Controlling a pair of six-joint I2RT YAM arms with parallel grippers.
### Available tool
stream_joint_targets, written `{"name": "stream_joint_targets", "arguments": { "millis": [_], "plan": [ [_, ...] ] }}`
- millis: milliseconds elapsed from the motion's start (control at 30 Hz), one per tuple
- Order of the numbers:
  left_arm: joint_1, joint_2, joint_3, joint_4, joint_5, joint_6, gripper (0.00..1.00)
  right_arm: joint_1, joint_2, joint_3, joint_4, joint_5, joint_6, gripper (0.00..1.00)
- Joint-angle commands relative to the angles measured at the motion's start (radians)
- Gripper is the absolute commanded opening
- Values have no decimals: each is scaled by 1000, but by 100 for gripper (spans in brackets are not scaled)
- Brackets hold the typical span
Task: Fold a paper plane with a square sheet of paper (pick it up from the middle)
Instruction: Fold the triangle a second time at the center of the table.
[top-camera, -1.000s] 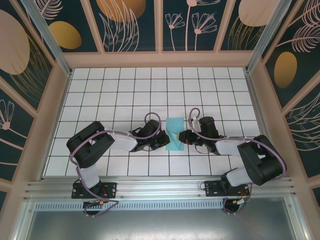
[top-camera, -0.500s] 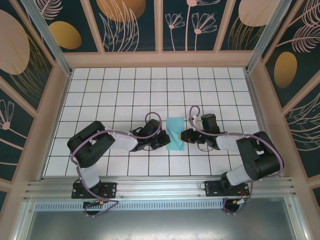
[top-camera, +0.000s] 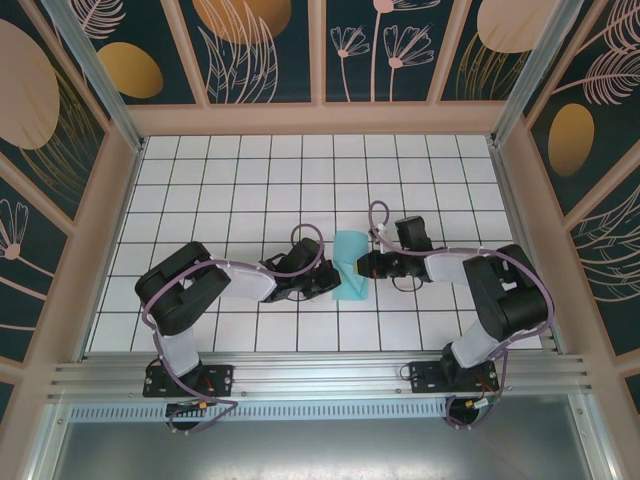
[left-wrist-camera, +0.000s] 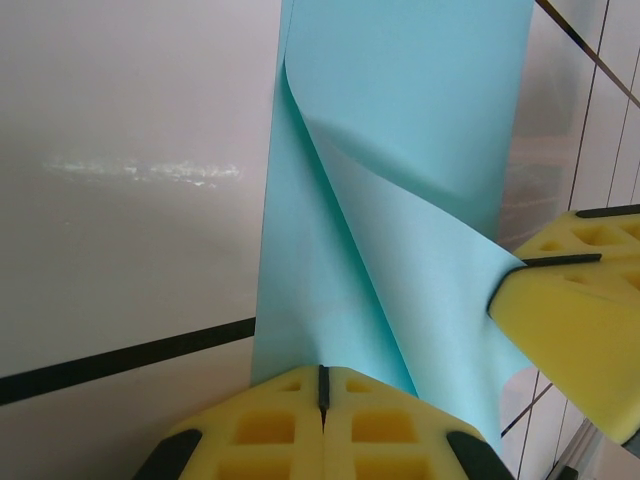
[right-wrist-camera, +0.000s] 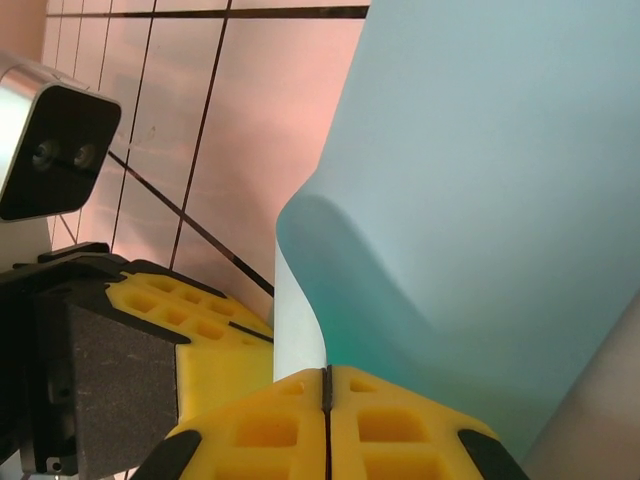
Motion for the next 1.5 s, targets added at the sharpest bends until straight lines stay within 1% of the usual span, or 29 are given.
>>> {"name": "stream_joint_targets", "arguments": {
  "millis": [0,133,233,333,400,433,500,567,667,833,1000,1100,1233,1367,1467],
  "plan": [
    [-1,36,-3,-107,-35,27,5,-14,12,36,-46,-63,-67,8],
    [-1,31,-3,-107,-34,27,5,-21,7,41,-62,-83,-74,9],
    [-2,18,0,-94,-28,27,6,-22,0,37,-63,-112,-65,11],
    [-2,7,16,-85,-20,26,7,-20,-20,22,-49,-140,-30,17],
    [-2,10,31,-82,-13,25,7,-20,-46,7,-43,-135,-12,22],
    [-1,12,36,-80,-9,23,7,-20,-57,2,-44,-126,-8,23],
    [-1,17,43,-75,-5,21,7,-19,-81,-5,-64,-99,0,25],
    [-1,19,46,-71,-4,20,7,-16,-106,-14,-70,-74,12,30],
    [-1,23,46,-45,11,8,7,6,-141,-31,-84,-5,26,34],
    [-1,20,49,6,37,-8,8,53,-184,-57,-84,109,35,35],
    [-1,14,56,33,54,-20,9,78,-228,-73,-54,137,39,36],
    [-1,13,60,43,55,-28,9,109,-265,-100,-26,181,39,40],
    [-1,11,63,56,53,-39,10,162,-328,-149,11,278,36,44],
    [-2,11,53,76,53,-50,10,207,-394,-185,11,361,30,46],
    [-1,9,46,86,55,-56,10,233,-432,-210,14,417,17,46]
  ]
}}
